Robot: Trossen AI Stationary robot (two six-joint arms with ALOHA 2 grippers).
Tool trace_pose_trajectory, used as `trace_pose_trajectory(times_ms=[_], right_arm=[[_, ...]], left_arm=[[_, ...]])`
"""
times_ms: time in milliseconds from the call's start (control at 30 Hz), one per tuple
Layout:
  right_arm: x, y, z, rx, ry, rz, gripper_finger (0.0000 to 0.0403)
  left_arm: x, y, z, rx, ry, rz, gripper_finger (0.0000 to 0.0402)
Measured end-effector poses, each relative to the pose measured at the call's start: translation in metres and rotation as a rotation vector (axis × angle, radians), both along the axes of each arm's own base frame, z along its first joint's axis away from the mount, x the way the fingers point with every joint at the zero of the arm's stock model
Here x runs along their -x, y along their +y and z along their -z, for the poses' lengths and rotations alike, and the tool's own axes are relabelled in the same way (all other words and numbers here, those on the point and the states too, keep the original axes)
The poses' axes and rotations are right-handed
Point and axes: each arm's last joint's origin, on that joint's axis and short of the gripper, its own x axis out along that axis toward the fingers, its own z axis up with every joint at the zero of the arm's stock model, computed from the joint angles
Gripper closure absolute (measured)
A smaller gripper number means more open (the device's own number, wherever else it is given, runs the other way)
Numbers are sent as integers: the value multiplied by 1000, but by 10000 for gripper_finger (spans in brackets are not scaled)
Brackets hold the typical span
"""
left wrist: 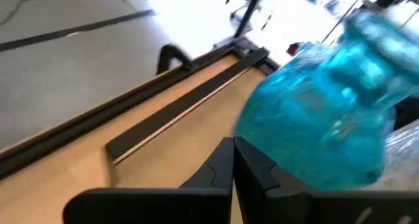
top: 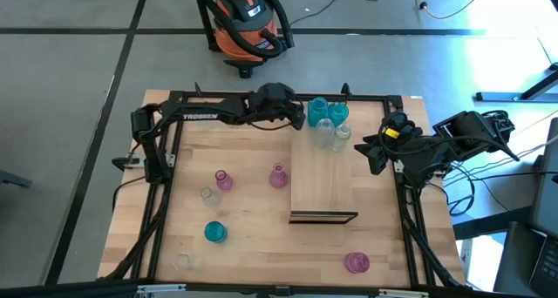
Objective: Sort vases onto shelf
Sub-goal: Put the pink vase on the shelf
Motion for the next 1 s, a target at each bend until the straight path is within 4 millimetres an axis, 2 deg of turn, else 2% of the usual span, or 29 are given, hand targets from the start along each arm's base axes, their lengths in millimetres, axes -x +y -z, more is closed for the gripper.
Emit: trace_pose_trajectory(times_ms=[200,333,400,533,667,733,833,933,1000], right_arm=[[0,0,0,0,0,0,219],[0,0,0,3,-1,2,219],[0,0,0,14,-3,5,219],[-1,0,1,46,9,-4,219],[-4,1,2,61,24,-13,219],[-7,2,3,73,35,-22,219],[-9,4,5,96,49,-37,219],[-11,4,5,109,55,-40,219],[-12,4,5,117,56,-49,219]], left_arm=[[25,-5,-26,-50,80,-25,401],[57,-16,-40,-46,258,-9,402],[74,-23,-41,-20,356,6,402],[109,-42,-32,21,406,4,402],[155,-51,-18,55,299,-177,402],[177,-49,-7,76,213,-281,402],[202,-40,6,149,89,-337,402],[215,-30,20,240,55,-342,401],[218,-23,22,262,41,-317,398]])
